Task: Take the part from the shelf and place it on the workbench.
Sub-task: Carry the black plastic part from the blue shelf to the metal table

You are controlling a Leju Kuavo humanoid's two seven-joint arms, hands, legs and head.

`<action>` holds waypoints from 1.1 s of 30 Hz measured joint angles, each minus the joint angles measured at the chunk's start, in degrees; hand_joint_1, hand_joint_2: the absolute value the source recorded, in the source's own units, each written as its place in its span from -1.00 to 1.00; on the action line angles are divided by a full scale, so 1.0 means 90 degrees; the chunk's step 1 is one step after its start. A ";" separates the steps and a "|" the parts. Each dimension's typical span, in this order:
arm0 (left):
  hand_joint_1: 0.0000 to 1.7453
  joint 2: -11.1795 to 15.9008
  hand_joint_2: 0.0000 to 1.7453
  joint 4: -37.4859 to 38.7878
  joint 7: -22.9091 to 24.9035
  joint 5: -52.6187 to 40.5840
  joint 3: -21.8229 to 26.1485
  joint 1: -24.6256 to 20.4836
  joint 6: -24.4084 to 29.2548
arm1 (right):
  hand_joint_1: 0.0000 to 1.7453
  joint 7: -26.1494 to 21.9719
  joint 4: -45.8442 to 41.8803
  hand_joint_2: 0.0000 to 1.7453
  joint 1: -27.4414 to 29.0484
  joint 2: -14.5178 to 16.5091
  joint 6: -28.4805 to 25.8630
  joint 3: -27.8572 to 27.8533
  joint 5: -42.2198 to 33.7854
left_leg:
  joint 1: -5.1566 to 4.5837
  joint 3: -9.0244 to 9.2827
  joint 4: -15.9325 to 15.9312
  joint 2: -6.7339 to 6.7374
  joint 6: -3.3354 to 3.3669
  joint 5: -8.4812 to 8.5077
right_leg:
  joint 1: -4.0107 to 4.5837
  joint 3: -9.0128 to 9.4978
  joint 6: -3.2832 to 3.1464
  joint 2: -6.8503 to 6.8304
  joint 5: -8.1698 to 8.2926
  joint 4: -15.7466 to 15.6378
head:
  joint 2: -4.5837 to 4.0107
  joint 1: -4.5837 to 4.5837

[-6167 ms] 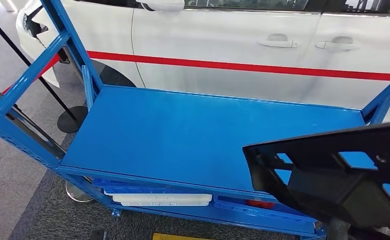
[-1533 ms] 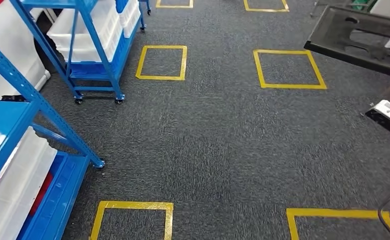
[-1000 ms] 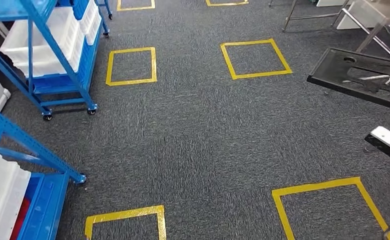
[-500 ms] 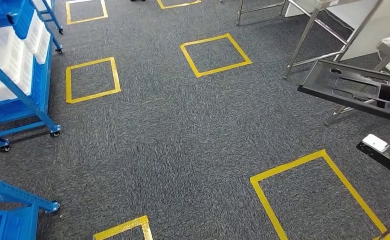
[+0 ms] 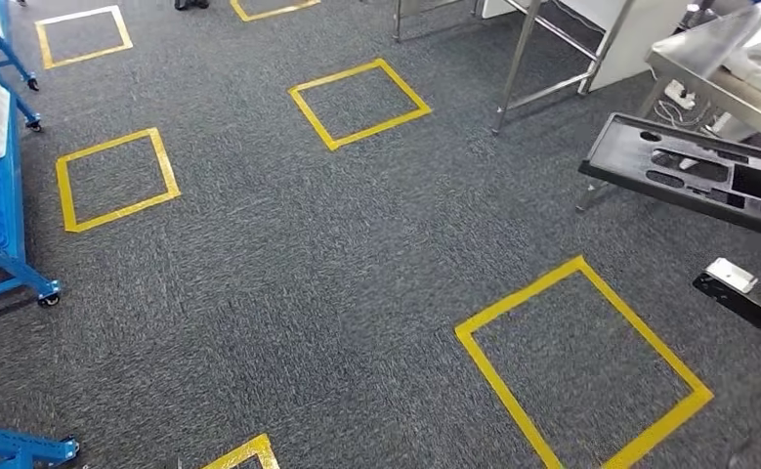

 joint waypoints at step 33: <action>-1.00 0.0021 -1.00 -0.0002 0.0071 -0.0090 -0.0129 -0.0099 -0.0118 | 1.00 0.0113 0.2281 1.00 -0.2381 0.2137 -0.0634 0.2662 -0.0016 | 0.0024 -0.0087 0.0032 -0.0027 -0.0103 0.0020 | 0.0110 -0.0056 -0.0232 0.0254 0.0035 0.0004 | 0.0001 0.0002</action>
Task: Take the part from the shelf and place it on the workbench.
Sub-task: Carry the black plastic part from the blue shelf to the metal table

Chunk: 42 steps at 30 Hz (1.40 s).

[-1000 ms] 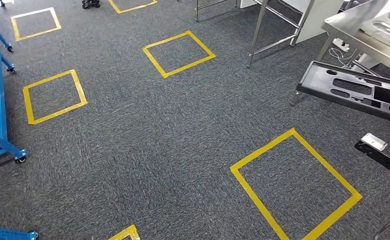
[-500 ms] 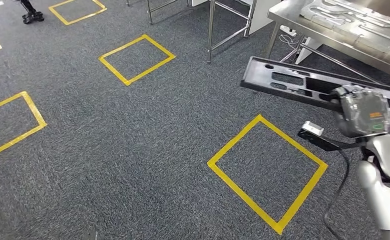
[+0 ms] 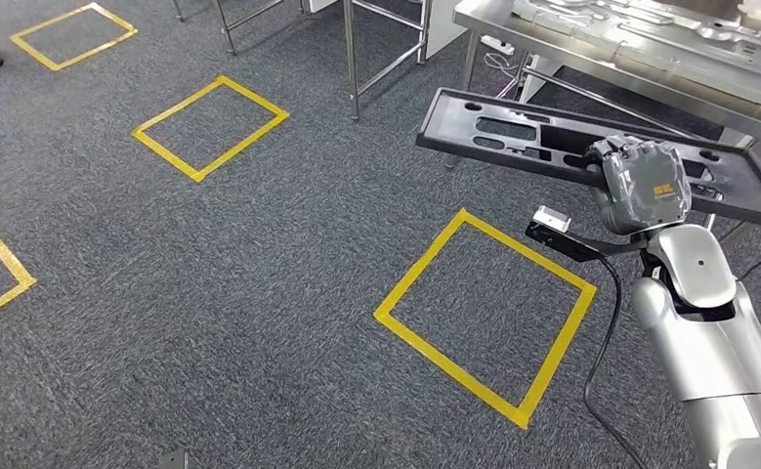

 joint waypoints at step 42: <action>-1.00 -0.0053 -1.00 0.0004 -0.0162 0.0137 -0.0001 0.0158 0.0081 | 1.00 -0.0140 0.0934 1.00 -0.0930 0.0465 0.0278 -0.0061 -0.0658 | 0.0065 -0.0589 0.0439 -0.0805 -0.0016 0.0333 | -0.0002 0.0365 -0.0123 0.0576 -0.0325 -0.0004 | -0.0001 -0.0005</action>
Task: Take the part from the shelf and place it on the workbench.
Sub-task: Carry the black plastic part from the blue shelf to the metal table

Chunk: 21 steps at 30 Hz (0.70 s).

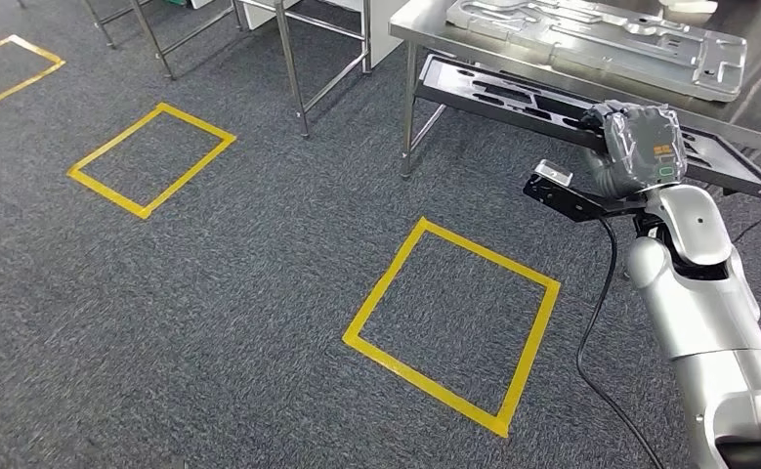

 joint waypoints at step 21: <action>-1.00 -0.0030 -1.00 0.0008 -0.0079 0.0058 0.0002 0.0012 -0.0199 | 1.00 0.0205 0.0026 1.00 0.0023 -0.0008 0.0046 -0.0013 0.0027 | 0.0002 0.1177 -0.0127 0.0144 -0.0048 -0.0733 | 0.0026 -0.0614 -0.0040 -0.0351 0.0521 -0.0067 | 0.0001 0.0010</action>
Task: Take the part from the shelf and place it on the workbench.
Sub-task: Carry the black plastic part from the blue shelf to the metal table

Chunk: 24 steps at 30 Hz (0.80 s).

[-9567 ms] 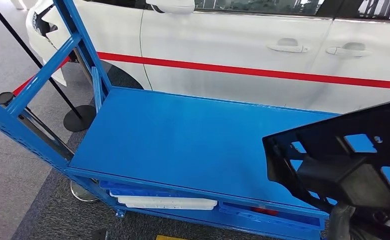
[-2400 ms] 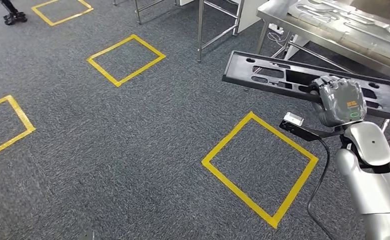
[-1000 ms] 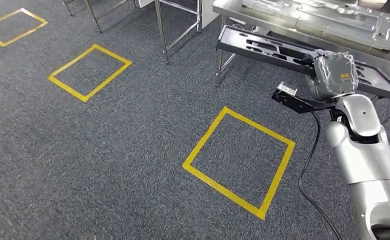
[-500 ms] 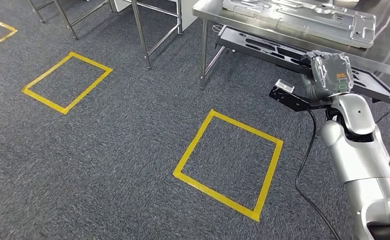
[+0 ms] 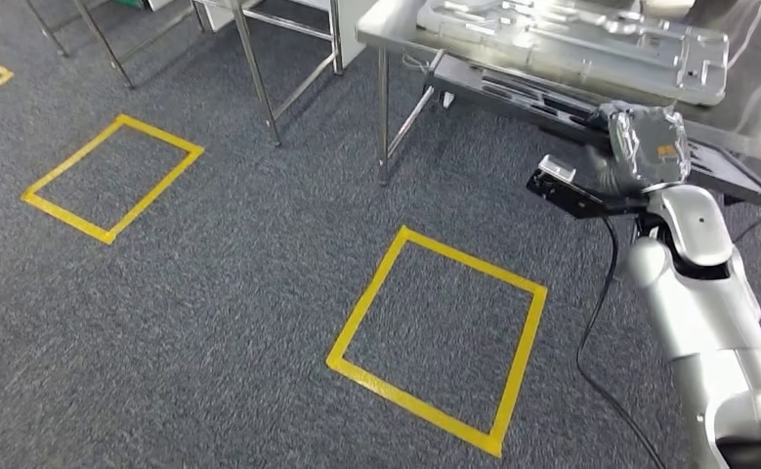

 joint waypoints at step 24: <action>-1.00 0.0033 -1.00 0.0047 0.0046 -0.0008 -0.0003 0.0144 -0.0141 | 1.00 0.0081 0.0038 1.00 0.0584 -0.0230 0.0104 -0.0021 -0.0120 | -0.0017 0.0348 -0.1011 -0.0044 0.0227 0.0208 | -0.0132 -0.0182 0.0377 -0.0068 -0.0807 0.0421 | -0.0001 0.0000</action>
